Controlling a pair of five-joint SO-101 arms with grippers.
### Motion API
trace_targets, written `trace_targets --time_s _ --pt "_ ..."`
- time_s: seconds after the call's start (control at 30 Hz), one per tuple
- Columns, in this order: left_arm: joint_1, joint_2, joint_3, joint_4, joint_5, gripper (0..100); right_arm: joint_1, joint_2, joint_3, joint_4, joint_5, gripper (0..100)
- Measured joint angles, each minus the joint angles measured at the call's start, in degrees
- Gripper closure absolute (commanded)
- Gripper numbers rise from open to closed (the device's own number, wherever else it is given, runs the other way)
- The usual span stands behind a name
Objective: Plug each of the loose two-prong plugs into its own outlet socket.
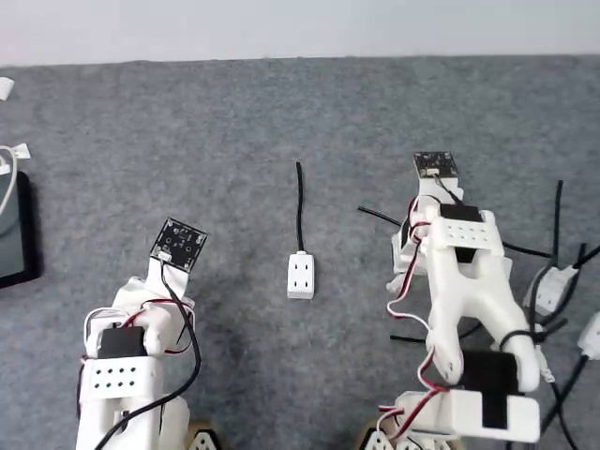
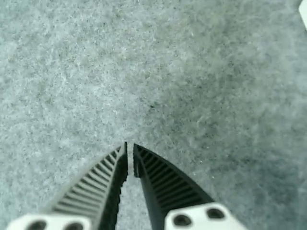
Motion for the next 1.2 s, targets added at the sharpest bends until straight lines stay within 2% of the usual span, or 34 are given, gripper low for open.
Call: trace_targets --time_s 0.33,0.7,1.2 --pt "0.00 0.00 0.00 0.00 0.00 98 -1.05 -1.32 1.58 -5.71 0.00 99.0" --pt "0.00 0.00 0.00 0.00 0.00 98 -3.08 -1.41 6.07 -6.15 1.32 99.0" --pt "0.00 0.00 0.00 0.00 -0.18 98 -0.62 -2.46 9.23 -6.51 3.25 99.0"
